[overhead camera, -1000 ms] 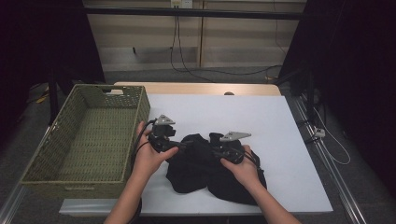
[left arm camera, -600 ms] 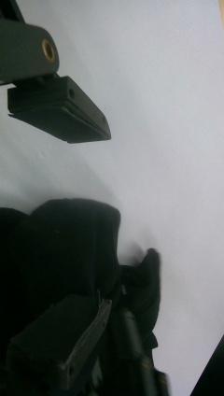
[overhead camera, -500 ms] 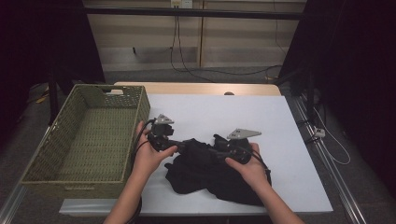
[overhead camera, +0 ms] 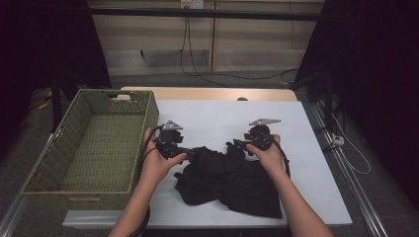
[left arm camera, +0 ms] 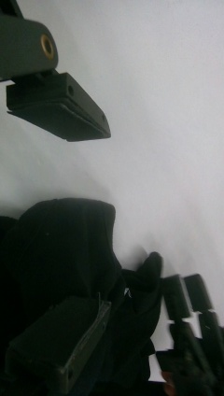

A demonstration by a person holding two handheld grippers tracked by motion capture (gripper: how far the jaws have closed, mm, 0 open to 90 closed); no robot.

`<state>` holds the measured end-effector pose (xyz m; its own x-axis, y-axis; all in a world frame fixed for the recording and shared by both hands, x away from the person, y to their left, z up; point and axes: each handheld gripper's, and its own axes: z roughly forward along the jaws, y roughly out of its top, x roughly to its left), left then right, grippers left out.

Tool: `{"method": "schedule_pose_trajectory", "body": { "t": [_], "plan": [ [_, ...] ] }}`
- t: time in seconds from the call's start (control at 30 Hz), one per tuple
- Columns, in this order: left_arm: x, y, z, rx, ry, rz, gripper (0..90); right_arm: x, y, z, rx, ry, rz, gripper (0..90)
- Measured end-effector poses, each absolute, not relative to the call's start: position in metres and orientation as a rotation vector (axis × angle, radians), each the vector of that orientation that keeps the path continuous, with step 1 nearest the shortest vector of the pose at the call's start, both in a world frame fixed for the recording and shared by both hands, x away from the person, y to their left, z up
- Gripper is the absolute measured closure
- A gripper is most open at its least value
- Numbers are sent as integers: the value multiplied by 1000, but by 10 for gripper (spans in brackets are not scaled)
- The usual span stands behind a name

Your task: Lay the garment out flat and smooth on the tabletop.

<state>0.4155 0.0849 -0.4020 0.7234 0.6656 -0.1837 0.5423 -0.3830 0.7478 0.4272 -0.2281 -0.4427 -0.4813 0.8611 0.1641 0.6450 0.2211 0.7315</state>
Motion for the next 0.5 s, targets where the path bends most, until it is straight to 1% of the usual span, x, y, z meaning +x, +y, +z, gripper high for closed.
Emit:
{"method": "schedule_pose_trajectory", "body": {
  "t": [0.03, 0.17, 0.2, 0.23, 0.27, 0.3, 0.37, 0.4, 0.43, 0.47, 0.5],
  "plan": [
    [415, 84, -402, 2058, 941, 177, 147, 425, -224, -446, 1408, 2240, 1122, 443],
    [414, 83, -402, 2064, 932, 179, 148, 417, -206, -454, 1315, 2304, 1080, 449],
    [413, 81, -402, 2034, 954, 177, 148, 415, -202, -455, 1291, 2312, 1096, 460],
    [413, 82, -402, 2061, 935, 183, 149, 414, -200, -456, 1281, 2317, 1068, 464],
    [413, 83, -402, 2073, 924, 188, 149, 414, -198, -458, 1270, 2322, 1072, 516],
    [413, 82, -402, 2062, 938, 181, 149, 413, -198, -458, 1275, 2335, 1099, 543],
    [413, 82, -403, 2071, 929, 188, 149, 411, -197, -459, 1280, 2326, 1099, 557],
    [413, 83, -403, 2085, 918, 192, 149, 410, -197, -459, 1291, 2325, 1093, 598],
    [414, 83, -403, 2087, 923, 190, 149, 411, -198, -459, 1288, 2330, 1099, 673],
    [413, 83, -403, 2073, 939, 185, 149, 411, -198, -459, 1286, 2339, 1117, 766],
    [413, 83, -403, 2074, 938, 183, 149, 411, -198, -459, 1302, 2343, 1152, 800]
  ]
}}
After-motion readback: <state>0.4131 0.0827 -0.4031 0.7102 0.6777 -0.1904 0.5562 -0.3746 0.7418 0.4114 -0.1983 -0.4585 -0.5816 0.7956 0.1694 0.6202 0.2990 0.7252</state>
